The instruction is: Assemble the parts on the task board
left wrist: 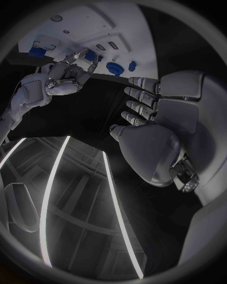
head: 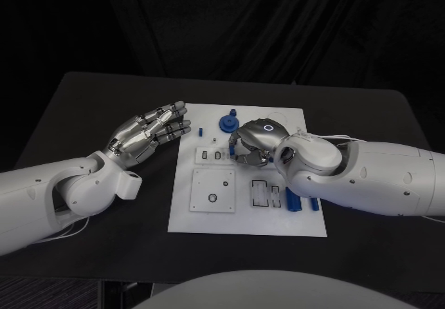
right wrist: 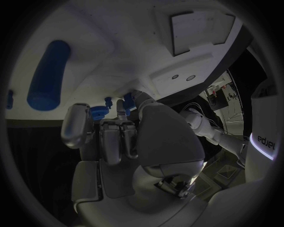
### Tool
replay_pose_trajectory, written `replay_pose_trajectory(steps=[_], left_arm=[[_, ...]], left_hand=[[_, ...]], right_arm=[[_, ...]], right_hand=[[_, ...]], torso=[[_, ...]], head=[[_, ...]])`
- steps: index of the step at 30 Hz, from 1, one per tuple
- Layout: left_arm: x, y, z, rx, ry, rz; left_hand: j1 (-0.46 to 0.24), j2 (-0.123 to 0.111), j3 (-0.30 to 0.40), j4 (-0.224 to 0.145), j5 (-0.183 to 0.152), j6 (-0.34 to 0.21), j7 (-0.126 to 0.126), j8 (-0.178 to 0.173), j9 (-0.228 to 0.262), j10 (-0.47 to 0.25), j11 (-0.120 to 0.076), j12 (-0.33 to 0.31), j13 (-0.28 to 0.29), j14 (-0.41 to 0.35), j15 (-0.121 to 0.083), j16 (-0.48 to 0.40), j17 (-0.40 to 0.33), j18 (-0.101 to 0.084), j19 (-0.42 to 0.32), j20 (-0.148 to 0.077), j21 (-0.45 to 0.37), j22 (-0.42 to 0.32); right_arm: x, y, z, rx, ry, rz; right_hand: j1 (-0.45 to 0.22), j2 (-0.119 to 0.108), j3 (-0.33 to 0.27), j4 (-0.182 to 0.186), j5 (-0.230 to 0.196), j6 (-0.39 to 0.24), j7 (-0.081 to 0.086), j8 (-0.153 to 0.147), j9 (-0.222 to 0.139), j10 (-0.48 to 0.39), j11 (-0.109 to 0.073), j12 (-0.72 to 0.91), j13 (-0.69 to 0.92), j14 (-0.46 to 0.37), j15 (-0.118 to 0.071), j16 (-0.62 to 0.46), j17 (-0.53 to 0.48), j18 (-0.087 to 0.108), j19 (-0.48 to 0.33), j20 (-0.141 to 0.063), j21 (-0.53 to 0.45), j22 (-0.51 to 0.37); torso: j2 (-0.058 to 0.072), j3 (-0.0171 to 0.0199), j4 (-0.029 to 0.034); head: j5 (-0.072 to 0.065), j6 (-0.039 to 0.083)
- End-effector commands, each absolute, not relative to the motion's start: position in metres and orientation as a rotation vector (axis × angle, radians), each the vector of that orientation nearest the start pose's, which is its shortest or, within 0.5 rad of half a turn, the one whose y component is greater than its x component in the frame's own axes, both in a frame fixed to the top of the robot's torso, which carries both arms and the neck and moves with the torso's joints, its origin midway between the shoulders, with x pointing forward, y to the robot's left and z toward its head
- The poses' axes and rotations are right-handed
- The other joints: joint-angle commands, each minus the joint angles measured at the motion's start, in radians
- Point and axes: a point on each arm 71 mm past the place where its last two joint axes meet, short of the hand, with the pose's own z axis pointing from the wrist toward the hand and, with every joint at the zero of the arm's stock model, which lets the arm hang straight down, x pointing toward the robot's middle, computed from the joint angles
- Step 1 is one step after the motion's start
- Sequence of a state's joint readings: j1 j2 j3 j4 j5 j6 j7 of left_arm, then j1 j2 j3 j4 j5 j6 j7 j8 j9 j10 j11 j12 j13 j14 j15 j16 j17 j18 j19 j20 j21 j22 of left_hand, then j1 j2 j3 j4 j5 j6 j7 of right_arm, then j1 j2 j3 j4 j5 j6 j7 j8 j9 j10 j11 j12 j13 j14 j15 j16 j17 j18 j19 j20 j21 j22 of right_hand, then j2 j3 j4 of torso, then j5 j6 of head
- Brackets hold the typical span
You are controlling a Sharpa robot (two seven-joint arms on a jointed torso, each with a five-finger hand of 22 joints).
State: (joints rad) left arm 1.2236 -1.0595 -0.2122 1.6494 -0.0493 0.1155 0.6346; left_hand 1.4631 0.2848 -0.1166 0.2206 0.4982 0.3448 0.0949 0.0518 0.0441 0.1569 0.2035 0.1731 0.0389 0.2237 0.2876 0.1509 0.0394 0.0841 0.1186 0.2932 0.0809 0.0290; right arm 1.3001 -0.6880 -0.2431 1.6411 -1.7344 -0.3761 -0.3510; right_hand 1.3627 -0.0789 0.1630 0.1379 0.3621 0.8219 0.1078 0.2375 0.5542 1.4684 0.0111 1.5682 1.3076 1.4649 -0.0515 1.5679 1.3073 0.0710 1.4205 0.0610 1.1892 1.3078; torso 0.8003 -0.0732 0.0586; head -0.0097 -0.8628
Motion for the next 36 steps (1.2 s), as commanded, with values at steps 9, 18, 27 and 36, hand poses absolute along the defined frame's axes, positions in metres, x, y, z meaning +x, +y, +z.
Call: replay_pose_trajectory(steps=[9, 18, 27, 36], left_arm=[[0.4269, 0.2564, -0.1982, -0.951, 1.477, -1.953], [0.4270, 0.2565, -0.1987, -0.952, 1.477, -1.953], [0.4272, 0.2573, -0.1990, -0.953, 1.477, -1.951], [0.4274, 0.2587, -0.1993, -0.954, 1.475, -1.947]], left_hand=[[-0.004, -0.007, 0.000, 0.006, 0.000, -0.008, -0.001, -0.001, -0.001, -0.004, 0.006, -0.003, 0.000, -0.005, 0.002, 0.003, 0.001, -0.012, 0.003, 0.001, -0.001, 0.000], [-0.005, -0.006, 0.001, 0.006, 0.000, -0.008, -0.001, -0.001, -0.001, -0.004, 0.006, -0.004, 0.000, -0.005, 0.002, 0.003, 0.001, -0.012, 0.003, 0.001, -0.001, 0.000], [-0.005, -0.006, 0.001, 0.006, 0.000, -0.009, -0.001, -0.002, -0.001, -0.005, 0.006, -0.004, 0.000, -0.005, 0.002, 0.003, 0.001, -0.012, 0.003, 0.001, -0.001, 0.000], [-0.006, -0.006, 0.001, 0.006, 0.000, -0.010, -0.001, -0.002, -0.001, -0.005, 0.006, -0.004, 0.000, -0.006, 0.002, 0.003, 0.001, -0.012, 0.003, 0.001, -0.001, 0.000]], right_arm=[[0.4436, -0.1021, -0.1981, -0.479, 1.616, 0.533], [0.4441, -0.1022, -0.1984, -0.481, 1.618, 0.531], [0.4439, -0.1021, -0.1980, -0.488, 1.610, 0.544], [0.4439, -0.1039, -0.1961, -0.480, 1.585, 0.564]], right_hand=[[-0.017, -0.003, 0.008, -0.001, -0.033, -0.031, 0.006, -0.037, -0.028, 0.102, 0.012, 0.003, 0.263, 0.106, 0.013, 0.003, 0.263, 0.008, -0.009, 0.009, -0.017, 0.157], [-0.021, -0.005, 0.006, -0.001, -0.057, -0.033, 0.007, -0.045, -0.036, 0.102, 0.012, 0.003, 0.263, 0.106, 0.013, 0.003, 0.263, 0.008, -0.009, 0.010, -0.017, 0.157], [-0.035, -0.020, -0.011, 0.001, -0.110, -0.045, 0.005, -0.064, -0.051, 0.102, 0.012, 0.003, 0.263, 0.106, 0.014, 0.003, 0.263, 0.007, -0.004, 0.011, -0.010, 0.160], [-0.040, -0.041, -0.044, 0.021, -0.200, -0.113, 0.003, -0.105, -0.076, 0.102, 0.011, 0.003, 0.263, 0.106, 0.013, 0.003, 0.263, 0.001, 0.010, 0.010, 0.019, 0.168]], torso=[[0.001, 0.0006, -0.0008], [0.001, 0.0008, -0.0002], [0.001, 0.0008, -0.0006], [0.001, 0.0011, -0.0003]], head=[[0.001, -0.002], [0.001, -0.004], [0.001, -0.006], [0.002, -0.007]])
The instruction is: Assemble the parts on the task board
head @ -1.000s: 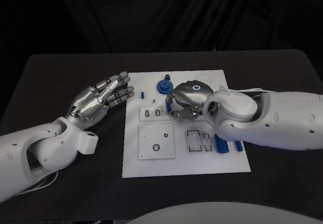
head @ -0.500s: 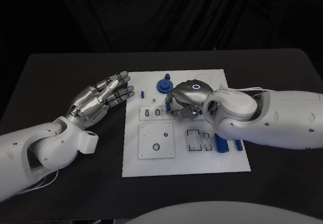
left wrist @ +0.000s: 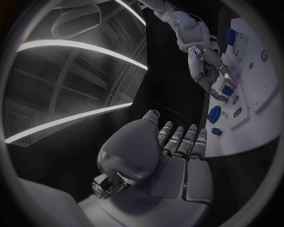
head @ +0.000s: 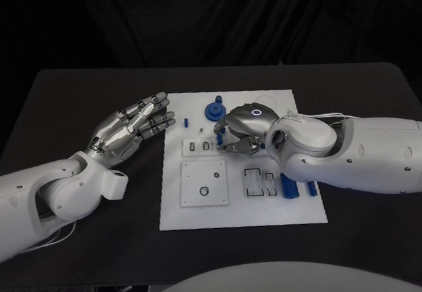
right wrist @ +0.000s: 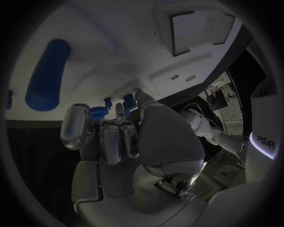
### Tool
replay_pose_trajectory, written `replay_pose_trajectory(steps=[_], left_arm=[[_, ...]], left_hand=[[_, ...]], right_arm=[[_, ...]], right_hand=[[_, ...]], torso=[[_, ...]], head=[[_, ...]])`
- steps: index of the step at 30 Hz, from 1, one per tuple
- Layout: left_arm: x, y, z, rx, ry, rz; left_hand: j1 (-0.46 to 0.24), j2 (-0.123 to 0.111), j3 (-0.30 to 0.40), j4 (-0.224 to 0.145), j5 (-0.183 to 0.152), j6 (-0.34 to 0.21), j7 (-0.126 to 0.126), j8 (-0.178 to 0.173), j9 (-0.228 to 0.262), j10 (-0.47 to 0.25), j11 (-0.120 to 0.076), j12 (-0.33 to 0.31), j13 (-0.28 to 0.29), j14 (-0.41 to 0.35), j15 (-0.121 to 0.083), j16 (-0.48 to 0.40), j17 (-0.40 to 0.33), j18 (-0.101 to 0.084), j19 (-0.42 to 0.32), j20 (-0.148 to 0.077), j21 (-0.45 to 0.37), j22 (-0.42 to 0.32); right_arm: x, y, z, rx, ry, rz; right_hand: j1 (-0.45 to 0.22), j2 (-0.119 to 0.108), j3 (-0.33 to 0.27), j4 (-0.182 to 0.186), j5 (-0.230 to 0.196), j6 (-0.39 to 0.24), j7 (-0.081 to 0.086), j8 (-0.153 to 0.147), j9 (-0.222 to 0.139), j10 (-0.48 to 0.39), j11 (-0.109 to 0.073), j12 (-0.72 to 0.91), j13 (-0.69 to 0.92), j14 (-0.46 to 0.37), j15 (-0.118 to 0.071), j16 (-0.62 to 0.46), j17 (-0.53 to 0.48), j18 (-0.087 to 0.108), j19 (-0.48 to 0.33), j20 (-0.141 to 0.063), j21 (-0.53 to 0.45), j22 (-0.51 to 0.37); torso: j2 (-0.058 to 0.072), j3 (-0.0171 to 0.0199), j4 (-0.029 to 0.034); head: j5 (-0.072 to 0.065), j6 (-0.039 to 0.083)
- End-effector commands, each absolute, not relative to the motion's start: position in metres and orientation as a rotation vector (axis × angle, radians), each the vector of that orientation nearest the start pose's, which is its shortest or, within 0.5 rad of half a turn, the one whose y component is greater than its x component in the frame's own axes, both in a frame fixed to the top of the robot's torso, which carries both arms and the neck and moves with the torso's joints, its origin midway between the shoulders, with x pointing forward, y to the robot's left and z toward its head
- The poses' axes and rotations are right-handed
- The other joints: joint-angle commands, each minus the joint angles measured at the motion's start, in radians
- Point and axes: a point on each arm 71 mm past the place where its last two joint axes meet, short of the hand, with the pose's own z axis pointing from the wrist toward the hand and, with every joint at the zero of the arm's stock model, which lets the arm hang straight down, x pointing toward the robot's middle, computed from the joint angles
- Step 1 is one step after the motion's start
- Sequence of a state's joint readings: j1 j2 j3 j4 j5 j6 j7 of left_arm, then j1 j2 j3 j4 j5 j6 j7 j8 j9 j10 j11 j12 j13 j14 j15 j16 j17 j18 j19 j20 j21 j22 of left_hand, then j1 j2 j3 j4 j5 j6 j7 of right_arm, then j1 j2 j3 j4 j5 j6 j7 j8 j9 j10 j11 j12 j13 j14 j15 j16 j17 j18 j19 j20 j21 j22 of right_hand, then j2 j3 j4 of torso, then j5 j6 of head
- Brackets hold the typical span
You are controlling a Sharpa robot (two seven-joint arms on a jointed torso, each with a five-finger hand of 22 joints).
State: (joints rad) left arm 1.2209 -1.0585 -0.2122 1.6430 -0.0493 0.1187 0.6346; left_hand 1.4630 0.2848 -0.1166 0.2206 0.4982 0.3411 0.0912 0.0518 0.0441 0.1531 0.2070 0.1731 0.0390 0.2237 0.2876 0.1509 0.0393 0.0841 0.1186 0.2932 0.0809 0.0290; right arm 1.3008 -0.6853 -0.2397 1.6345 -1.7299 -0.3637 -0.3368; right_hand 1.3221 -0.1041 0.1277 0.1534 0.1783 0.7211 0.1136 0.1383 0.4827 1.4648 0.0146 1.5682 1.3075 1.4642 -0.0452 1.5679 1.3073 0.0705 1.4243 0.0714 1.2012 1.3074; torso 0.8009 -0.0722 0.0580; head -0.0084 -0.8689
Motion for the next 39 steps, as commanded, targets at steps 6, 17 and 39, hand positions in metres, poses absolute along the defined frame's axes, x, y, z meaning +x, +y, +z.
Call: replay_pose_trajectory(steps=[6, 17, 39], left_arm=[[0.427, 0.260, -0.199, -0.956, 1.473, -1.943], [0.428, 0.263, -0.197, -0.964, 1.421, -1.936], [0.490, 0.262, -0.156, -0.992, 1.428, -1.649]], left_hand=[[-0.007, -0.006, 0.001, 0.006, 0.000, -0.006, 0.002, -0.002, -0.001, -0.001, 0.002, -0.004, 0.000, -0.006, 0.002, 0.003, 0.001, -0.012, 0.004, 0.001, -0.001, 0.000], [-0.086, 0.008, -0.014, 0.075, -0.055, 0.025, 0.011, 0.008, 0.004, 0.005, -0.009, 0.007, 0.001, -0.006, 0.000, 0.011, 0.001, -0.009, 0.007, 0.001, 0.000, 0.000], [-0.063, -0.016, 0.037, 0.066, 0.013, 0.340, 0.096, 0.122, 0.033, 0.440, -0.010, 0.691, 0.322, 0.467, -0.125, 0.740, 0.325, 0.095, 0.526, -0.026, 0.337, 0.134]], right_arm=[[0.443, -0.107, -0.191, -0.460, 1.535, 0.600], [0.439, -0.122, -0.151, -0.396, 1.256, 0.744], [0.475, -0.219, -0.079, -0.248, 1.201, 0.651]], right_hand=[[0.001, -0.050, -0.028, 0.078, -0.090, -0.036, -0.001, -0.022, -0.033, 0.106, 0.008, 0.003, 0.263, 0.107, 0.007, 0.003, 0.263, 0.001, 0.008, 0.001, 0.009, 0.170], [-0.011, -0.089, -0.056, 0.142, -0.127, -0.031, -0.003, -0.020, -0.050, 0.106, 0.006, 0.003, 0.263, 0.107, 0.005, 0.003, 0.263, -0.003, 0.018, -0.001, 0.032, 0.175], [0.046, 0.063, 0.002, 0.127, -0.055, 0.057, -0.009, 0.026, -0.068, 0.106, 0.001, 0.003, 0.263, 0.107, 0.002, 0.003, 0.263, -0.009, 0.024, -0.004, 0.063, 0.183]], torso=[[0.000, 0.0003, -0.0001], [0.000, 0.0005, 0.0002], [-0.042, 0.0127, 0.0031]], head=[[0.003, 0.001], [0.009, 0.028], [0.035, 0.107]])
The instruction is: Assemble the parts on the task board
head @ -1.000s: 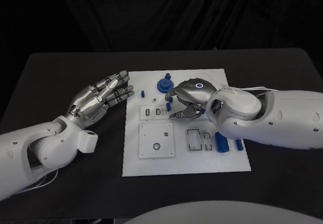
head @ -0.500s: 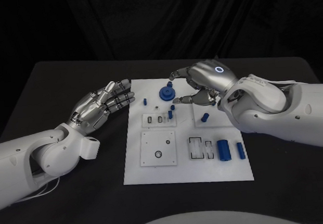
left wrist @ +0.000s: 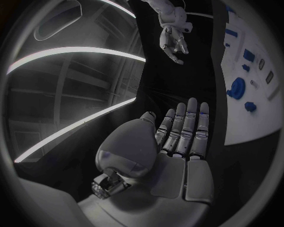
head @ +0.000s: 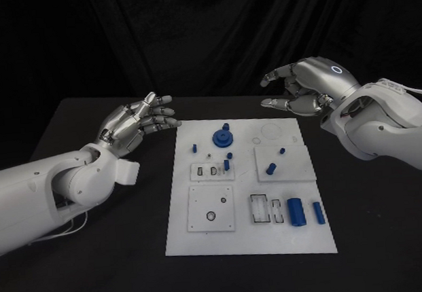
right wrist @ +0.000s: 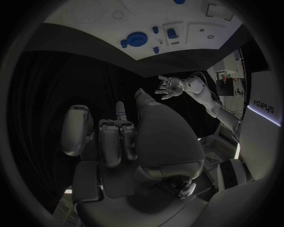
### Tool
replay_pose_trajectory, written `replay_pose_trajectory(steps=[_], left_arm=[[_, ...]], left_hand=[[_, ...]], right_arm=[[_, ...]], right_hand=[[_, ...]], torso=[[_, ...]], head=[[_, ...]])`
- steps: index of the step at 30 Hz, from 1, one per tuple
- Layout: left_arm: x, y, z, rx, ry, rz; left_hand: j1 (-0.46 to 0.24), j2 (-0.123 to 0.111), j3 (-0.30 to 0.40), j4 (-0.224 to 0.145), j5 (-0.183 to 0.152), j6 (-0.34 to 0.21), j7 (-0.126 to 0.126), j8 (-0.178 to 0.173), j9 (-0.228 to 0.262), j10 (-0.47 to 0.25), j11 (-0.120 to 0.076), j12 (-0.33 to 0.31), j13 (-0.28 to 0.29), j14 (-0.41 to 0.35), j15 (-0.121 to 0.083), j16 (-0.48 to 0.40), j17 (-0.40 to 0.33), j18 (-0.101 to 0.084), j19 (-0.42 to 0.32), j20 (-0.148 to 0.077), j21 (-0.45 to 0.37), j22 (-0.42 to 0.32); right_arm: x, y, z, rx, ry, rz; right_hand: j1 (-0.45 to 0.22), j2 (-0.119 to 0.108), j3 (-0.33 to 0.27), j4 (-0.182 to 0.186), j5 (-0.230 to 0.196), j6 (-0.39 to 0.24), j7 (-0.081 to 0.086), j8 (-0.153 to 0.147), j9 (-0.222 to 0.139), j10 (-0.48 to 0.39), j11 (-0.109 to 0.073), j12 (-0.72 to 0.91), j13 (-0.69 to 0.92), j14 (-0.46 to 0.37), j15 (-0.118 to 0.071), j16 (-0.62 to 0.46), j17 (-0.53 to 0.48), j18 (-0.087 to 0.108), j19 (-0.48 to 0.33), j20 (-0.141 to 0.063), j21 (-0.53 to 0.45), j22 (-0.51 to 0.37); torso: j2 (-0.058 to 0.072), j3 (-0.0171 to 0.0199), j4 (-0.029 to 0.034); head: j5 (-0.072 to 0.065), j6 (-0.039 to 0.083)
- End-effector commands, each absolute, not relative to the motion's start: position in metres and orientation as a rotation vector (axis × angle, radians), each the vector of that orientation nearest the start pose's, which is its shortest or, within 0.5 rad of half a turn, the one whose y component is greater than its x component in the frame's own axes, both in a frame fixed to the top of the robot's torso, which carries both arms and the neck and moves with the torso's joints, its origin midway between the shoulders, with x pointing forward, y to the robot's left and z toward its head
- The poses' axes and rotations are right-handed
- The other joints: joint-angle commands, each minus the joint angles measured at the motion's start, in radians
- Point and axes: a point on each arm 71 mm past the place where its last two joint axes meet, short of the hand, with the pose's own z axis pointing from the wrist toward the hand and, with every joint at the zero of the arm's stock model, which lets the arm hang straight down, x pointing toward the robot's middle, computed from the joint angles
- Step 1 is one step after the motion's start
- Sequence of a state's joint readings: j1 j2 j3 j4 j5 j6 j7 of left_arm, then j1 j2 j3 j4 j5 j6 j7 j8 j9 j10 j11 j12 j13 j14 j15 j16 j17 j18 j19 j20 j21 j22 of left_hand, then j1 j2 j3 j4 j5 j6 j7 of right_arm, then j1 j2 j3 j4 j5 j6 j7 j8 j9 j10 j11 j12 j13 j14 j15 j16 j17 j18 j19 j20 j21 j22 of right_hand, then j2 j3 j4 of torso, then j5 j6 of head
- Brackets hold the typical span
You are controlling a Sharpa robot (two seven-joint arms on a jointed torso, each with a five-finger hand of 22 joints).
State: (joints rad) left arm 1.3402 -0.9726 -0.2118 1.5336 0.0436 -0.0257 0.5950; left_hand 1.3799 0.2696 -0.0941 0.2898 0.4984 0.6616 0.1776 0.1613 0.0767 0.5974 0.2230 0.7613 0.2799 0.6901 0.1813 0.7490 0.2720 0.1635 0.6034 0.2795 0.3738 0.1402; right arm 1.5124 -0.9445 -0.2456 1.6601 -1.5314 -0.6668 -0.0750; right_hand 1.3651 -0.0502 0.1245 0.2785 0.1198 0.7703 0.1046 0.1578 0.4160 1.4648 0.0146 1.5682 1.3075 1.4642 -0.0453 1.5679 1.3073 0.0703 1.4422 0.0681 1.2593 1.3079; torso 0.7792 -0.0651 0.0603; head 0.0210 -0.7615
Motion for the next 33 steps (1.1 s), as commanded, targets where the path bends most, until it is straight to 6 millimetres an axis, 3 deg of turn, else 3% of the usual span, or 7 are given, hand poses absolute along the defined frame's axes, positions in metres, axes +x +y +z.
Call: replay_pose_trajectory(steps=[1, 6, 13, 15, 17, 22, 33], left_arm=[[0.495, 0.260, -0.151, -0.958, 1.465, -1.604], [0.514, 0.250, -0.137, -0.782, 1.653, -1.376], [0.526, 0.225, -0.124, -0.514, 1.822, -1.153], [0.528, 0.215, -0.121, -0.412, 1.865, -1.093], [0.529, 0.207, -0.120, -0.350, 1.890, -1.055], [0.532, 0.188, -0.118, -0.195, 1.932, -0.928], [0.532, 0.143, -0.120, 0.233, 1.904, -0.555]], left_hand=[[0.031, -0.015, 0.017, -0.002, 0.013, 0.027, 0.013, 0.018, 0.000, 0.012, -0.033, 0.156, 0.120, 0.012, -0.029, 0.206, 0.134, 0.014, 0.058, -0.015, 0.065, 0.033], [0.035, -0.040, 0.060, 0.005, 0.007, 0.068, 0.032, 0.063, -0.003, 0.030, -0.071, 0.396, 0.396, 0.130, -0.068, 0.595, 0.517, 0.016, 0.149, -0.055, 0.255, 0.144], [0.032, -0.073, 0.077, 0.001, -0.132, 0.071, 0.027, 0.099, -0.006, 0.632, -0.080, 0.721, 1.057, 0.718, -0.077, 0.816, 1.158, 0.003, 0.166, -0.082, 0.496, 0.321], [0.048, -0.073, 0.084, -0.003, -0.252, 0.062, 0.025, 0.106, -0.006, 0.694, -0.082, 0.743, 1.113, 0.836, -0.079, 0.823, 1.262, -0.002, 0.170, -0.087, 0.598, 0.396], [0.063, -0.076, 0.085, -0.001, -0.286, 0.034, 0.025, 0.132, -0.003, 0.638, -0.077, 0.724, 1.102, 0.771, -0.071, 0.823, 1.217, -0.081, 0.442, -0.102, 0.973, 0.920], [0.022, -0.076, 0.064, -0.002, -0.310, 0.063, 0.013, 0.231, 0.028, 0.973, -0.089, 0.809, 1.291, 0.881, -0.084, 0.822, 1.299, -0.125, 0.717, -0.109, 1.142, 1.247], [-0.147, -0.077, -0.012, -0.008, -0.395, 0.149, -0.032, 0.276, 0.106, 0.973, -0.140, 0.809, 1.291, 0.881, -0.139, 0.822, 1.299, -0.164, 0.967, -0.120, 1.197, 1.431]], right_arm=[[0.476, -0.223, -0.079, -0.245, 1.211, 0.642], [0.481, -0.236, -0.084, -0.222, 1.232, 0.603], [0.489, -0.250, -0.091, -0.195, 1.259, 0.554], [0.490, -0.253, -0.095, -0.188, 1.270, 0.545], [0.490, -0.254, -0.098, -0.184, 1.277, 0.540], [0.490, -0.255, -0.104, -0.179, 1.291, 0.536], [0.490, -0.261, -0.111, -0.166, 1.319, 0.518]], right_hand=[[0.007, 0.013, 0.006, 0.001, 0.013, 0.011, 0.001, 0.008, -0.003, 0.106, 0.002, 0.003, 0.263, 0.107, 0.003, 0.003, 0.263, -0.009, 0.006, 0.000, 0.004, 0.182], [0.042, 0.022, 0.018, -0.015, 0.076, 0.022, 0.000, 0.014, -0.004, 0.106, 0.001, 0.003, 0.263, 0.107, 0.002, 0.003, 0.263, -0.007, 0.002, -0.001, -0.004, 0.180], [0.043, 0.023, 0.018, -0.015, 0.081, 0.023, 0.000, 0.014, -0.004, 0.106, 0.001, 0.003, 0.263, 0.107, 0.002, 0.003, 0.263, -0.004, -0.003, -0.001, -0.018, 0.176], [0.044, 0.024, 0.018, -0.014, 0.083, 0.024, 0.000, 0.015, -0.004, 0.106, 0.001, 0.003, 0.263, 0.107, 0.001, 0.003, 0.263, -0.004, -0.004, -0.001, -0.019, 0.176], [0.044, 0.025, 0.018, -0.013, 0.084, 0.025, 0.001, 0.015, -0.004, 0.106, 0.001, 0.003, 0.263, 0.107, 0.001, 0.003, 0.263, -0.003, -0.004, -0.001, -0.021, 0.175], [0.044, 0.026, 0.018, -0.012, 0.088, 0.027, 0.001, 0.017, -0.004, 0.106, 0.001, 0.003, 0.263, 0.107, 0.001, 0.003, 0.263, -0.003, -0.005, -0.002, -0.023, 0.175], [0.042, 0.026, 0.016, -0.005, 0.114, 0.030, 0.003, 0.018, -0.006, 0.106, 0.002, 0.003, 0.263, 0.107, 0.001, 0.003, 0.263, -0.002, -0.005, -0.002, -0.027, 0.173]], torso=[[-0.026, 0.0073, -0.0003], [-0.057, 0.0179, -0.0039], [-0.091, 0.0389, -0.0127], [-0.103, 0.0501, -0.0192], [-0.109, 0.0565, -0.0221], [-0.119, 0.0744, -0.0321], [-0.126, 0.0990, -0.0546]], head=[[0.009, -0.001], [0.023, -0.022], [0.038, -0.055], [0.042, -0.069], [0.042, -0.075], [0.040, -0.094], [0.038, -0.111]])
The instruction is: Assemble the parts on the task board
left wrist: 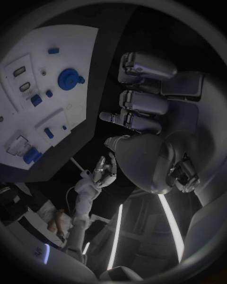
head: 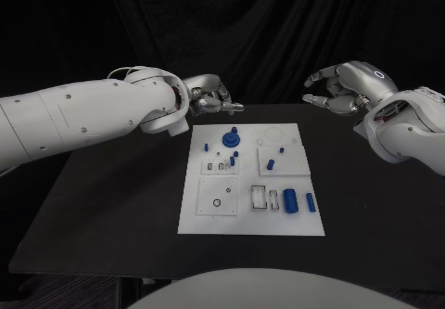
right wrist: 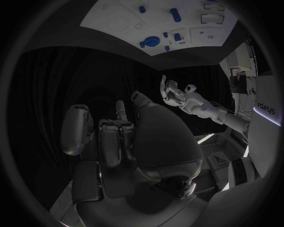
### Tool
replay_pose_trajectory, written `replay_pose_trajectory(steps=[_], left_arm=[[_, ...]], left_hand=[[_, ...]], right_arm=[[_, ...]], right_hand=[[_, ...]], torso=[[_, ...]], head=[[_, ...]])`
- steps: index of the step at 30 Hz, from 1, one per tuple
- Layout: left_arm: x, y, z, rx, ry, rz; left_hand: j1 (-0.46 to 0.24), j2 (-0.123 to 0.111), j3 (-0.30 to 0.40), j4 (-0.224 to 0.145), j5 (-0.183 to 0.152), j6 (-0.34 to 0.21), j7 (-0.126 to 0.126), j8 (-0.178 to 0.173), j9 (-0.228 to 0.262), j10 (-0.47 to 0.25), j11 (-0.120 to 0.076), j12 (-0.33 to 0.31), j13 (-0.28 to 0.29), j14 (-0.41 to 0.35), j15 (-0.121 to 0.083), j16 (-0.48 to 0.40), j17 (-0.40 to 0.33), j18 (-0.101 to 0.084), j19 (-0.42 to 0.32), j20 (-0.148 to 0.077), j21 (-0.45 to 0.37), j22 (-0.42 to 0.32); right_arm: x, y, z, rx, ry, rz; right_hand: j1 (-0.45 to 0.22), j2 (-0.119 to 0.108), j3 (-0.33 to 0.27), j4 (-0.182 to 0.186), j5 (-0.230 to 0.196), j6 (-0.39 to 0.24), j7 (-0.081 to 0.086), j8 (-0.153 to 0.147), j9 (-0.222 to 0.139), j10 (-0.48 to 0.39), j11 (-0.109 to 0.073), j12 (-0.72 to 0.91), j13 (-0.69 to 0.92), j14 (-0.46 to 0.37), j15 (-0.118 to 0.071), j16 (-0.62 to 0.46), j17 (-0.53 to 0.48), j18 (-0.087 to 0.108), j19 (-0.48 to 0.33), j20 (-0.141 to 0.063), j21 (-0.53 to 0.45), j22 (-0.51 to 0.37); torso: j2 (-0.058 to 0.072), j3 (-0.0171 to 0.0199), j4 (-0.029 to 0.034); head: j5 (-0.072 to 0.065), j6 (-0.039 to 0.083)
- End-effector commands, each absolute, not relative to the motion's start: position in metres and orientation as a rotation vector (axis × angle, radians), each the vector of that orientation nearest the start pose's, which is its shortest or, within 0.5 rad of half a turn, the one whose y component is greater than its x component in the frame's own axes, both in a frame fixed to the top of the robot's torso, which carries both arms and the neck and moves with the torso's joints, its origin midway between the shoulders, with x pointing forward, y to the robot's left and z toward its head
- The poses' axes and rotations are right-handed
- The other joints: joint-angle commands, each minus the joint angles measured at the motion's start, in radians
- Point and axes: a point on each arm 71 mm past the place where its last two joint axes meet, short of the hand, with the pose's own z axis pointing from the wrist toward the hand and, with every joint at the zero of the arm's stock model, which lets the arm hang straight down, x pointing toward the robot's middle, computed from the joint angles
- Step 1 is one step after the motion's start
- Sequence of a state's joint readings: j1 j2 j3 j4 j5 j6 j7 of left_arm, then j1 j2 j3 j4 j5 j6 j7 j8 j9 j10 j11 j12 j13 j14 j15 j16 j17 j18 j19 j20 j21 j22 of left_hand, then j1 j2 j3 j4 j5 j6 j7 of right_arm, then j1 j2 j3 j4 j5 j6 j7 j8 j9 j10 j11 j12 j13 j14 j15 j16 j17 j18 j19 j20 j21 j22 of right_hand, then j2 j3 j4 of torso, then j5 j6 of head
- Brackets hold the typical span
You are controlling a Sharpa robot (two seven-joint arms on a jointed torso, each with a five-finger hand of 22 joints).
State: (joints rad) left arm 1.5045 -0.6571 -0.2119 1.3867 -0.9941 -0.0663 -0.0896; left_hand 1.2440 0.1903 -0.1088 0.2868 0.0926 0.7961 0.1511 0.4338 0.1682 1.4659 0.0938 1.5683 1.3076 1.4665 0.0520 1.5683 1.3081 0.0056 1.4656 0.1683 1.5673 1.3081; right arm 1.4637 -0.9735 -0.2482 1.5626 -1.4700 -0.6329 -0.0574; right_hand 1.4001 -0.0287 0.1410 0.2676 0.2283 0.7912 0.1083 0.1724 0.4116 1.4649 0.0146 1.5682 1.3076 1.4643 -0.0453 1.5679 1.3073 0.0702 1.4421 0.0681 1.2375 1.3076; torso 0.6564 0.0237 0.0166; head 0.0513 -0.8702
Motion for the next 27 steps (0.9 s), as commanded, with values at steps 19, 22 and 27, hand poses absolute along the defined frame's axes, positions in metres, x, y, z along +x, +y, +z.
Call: replay_pose_trajectory(steps=[19, 22, 27], left_arm=[[0.528, 0.114, -0.147, 0.171, 2.189, -0.248], [0.527, 0.112, -0.152, 0.158, 2.204, -0.243], [0.524, 0.109, -0.161, 0.148, 2.223, -0.246]], left_hand=[[-0.078, -0.022, -0.009, -0.007, 0.135, 0.061, -0.075, 0.173, 0.367, 0.105, -0.081, 0.002, 0.263, 0.104, -0.081, 0.003, 0.263, -0.006, 0.105, -0.082, 0.003, 0.263], [-0.076, -0.022, -0.007, -0.011, 0.140, 0.077, -0.087, 0.190, 0.414, 0.105, -0.091, 0.002, 0.263, 0.104, -0.090, 0.003, 0.263, -0.006, 0.105, -0.091, 0.003, 0.263], [-0.081, -0.021, -0.007, -0.008, 0.136, 0.083, -0.091, 0.193, 0.436, 0.105, -0.095, 0.002, 0.263, 0.104, -0.095, 0.003, 0.263, -0.006, 0.105, -0.095, 0.003, 0.263]], right_arm=[[0.490, -0.266, -0.117, -0.151, 1.357, 0.496], [0.489, -0.267, -0.117, -0.149, 1.361, 0.493], [0.489, -0.267, -0.118, -0.145, 1.369, 0.487]], right_hand=[[0.011, 0.007, 0.002, 0.009, 0.041, 0.008, -0.001, 0.003, -0.004, 0.106, 0.002, 0.003, 0.263, 0.107, 0.001, 0.003, 0.264, -0.001, -0.006, -0.002, -0.009, 0.172], [0.011, 0.007, 0.002, 0.009, 0.043, 0.008, -0.001, 0.003, -0.004, 0.106, 0.001, 0.003, 0.263, 0.107, 0.001, 0.003, 0.264, -0.001, -0.006, -0.002, -0.010, 0.172], [0.013, 0.008, 0.004, 0.008, 0.052, 0.008, 0.000, 0.003, -0.005, 0.106, 0.002, 0.003, 0.263, 0.107, 0.001, 0.003, 0.264, 0.000, -0.008, -0.003, -0.014, 0.171]], torso=[[-0.001, 0.0213, -0.0131], [-0.002, 0.0224, -0.0139], [-0.002, 0.0217, -0.0148]], head=[[0.011, -0.003], [0.013, -0.003], [0.018, -0.003]])
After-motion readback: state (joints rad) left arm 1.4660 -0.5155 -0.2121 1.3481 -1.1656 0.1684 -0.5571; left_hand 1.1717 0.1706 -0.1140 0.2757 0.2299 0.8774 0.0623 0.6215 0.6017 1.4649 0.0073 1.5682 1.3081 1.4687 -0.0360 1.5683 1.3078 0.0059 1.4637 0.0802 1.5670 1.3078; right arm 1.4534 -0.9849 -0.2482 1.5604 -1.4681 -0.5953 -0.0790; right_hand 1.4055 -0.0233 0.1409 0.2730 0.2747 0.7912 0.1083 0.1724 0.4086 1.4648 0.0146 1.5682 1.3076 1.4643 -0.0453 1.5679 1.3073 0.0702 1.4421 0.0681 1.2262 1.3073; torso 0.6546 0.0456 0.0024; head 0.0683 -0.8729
